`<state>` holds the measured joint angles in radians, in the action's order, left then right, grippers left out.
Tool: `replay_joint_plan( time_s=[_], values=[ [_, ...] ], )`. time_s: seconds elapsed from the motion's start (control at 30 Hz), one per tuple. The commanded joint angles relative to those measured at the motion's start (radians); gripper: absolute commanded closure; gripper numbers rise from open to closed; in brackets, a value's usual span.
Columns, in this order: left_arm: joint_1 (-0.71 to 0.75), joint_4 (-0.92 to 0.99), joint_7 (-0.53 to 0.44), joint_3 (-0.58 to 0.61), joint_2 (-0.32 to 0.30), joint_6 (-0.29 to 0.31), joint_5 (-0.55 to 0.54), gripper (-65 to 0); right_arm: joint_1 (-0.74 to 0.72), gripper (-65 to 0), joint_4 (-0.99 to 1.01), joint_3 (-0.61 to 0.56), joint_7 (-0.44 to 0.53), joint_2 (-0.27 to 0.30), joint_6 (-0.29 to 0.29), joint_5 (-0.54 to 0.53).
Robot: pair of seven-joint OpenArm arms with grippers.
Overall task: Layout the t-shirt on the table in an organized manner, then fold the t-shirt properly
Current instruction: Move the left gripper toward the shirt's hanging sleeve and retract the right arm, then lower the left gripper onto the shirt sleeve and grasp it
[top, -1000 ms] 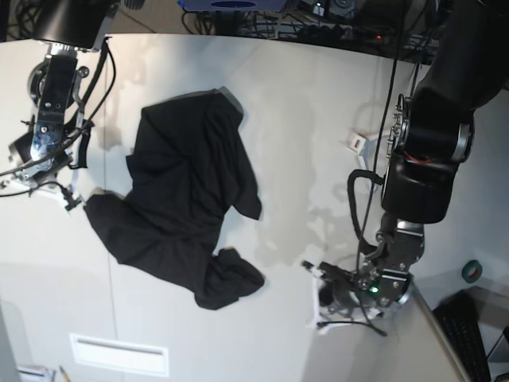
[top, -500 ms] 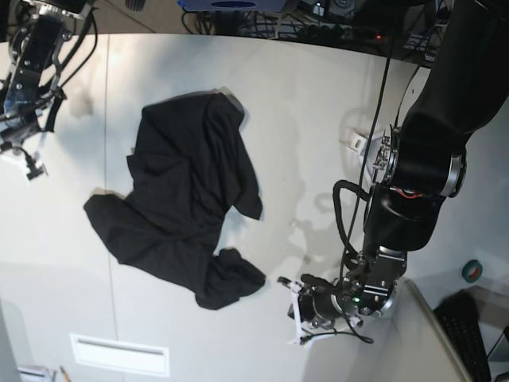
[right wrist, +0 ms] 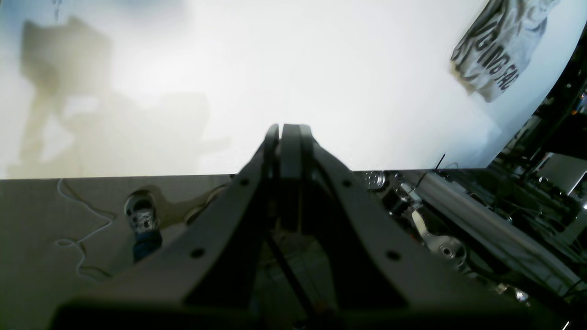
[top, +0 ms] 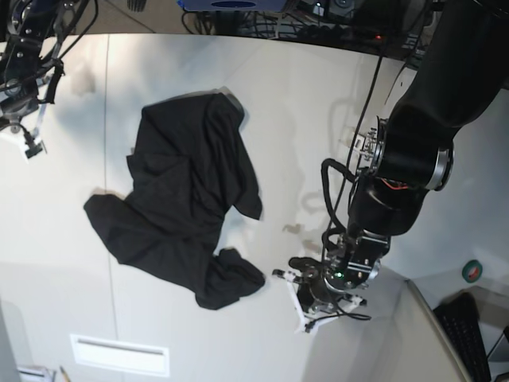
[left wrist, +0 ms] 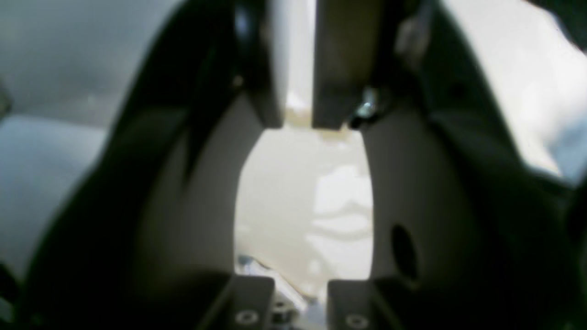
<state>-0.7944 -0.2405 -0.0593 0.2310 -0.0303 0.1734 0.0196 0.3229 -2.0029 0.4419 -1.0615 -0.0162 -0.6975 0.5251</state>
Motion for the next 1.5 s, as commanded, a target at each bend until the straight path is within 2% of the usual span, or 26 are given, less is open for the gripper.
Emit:
replay_joint_plan(
  time_s=[0.0,0.17,0.47,0.8,0.9,1.1,1.23,1.47],
  values=[
    [-0.024,-0.004,-0.029,-0.002,0.002,0.001,-0.005,-5.1,0.009,0.0,-0.023,0.007,-0.003,0.008,-0.001,0.013],
    [-0.015,0.002,-0.032,-0.003,0.033,-0.001,-0.005,-5.1,0.012,0.0,-0.025,0.071,-0.003,0.006,-0.001,0.011],
    [0.053,-0.013,-0.089,-0.005,0.037,0.005,-0.005,-4.9,-0.011,0.0,-0.025,0.183,-0.003,0.005,-0.001,0.014],
    [0.076,-0.016,-0.099,-0.003,0.03,-0.002,-0.111,-4.4,-0.008,0.0,-0.025,0.185,-0.003,0.005,-0.001,0.013],
    [0.088,0.0,-0.15,-0.005,0.03,-0.004,-0.128,-4.8,-0.008,0.0,-0.025,0.186,-0.003,0.006,-0.001,0.013],
    [0.08,0.046,-0.165,0.001,0.028,-0.021,-0.281,-5.4,-0.005,0.0,-0.025,0.186,-0.003,0.009,-0.001,0.014],
    [0.08,0.049,-0.165,0.006,0.034,-0.021,-0.289,-11.5,-0.005,0.0,-0.025,0.186,-0.003,0.009,-0.001,0.014],
    [0.077,0.045,-0.161,0.008,0.051,-0.024,-0.289,-11.8,0.008,0.0,-0.025,0.186,-0.003,0.011,-0.001,0.014]
  ],
)
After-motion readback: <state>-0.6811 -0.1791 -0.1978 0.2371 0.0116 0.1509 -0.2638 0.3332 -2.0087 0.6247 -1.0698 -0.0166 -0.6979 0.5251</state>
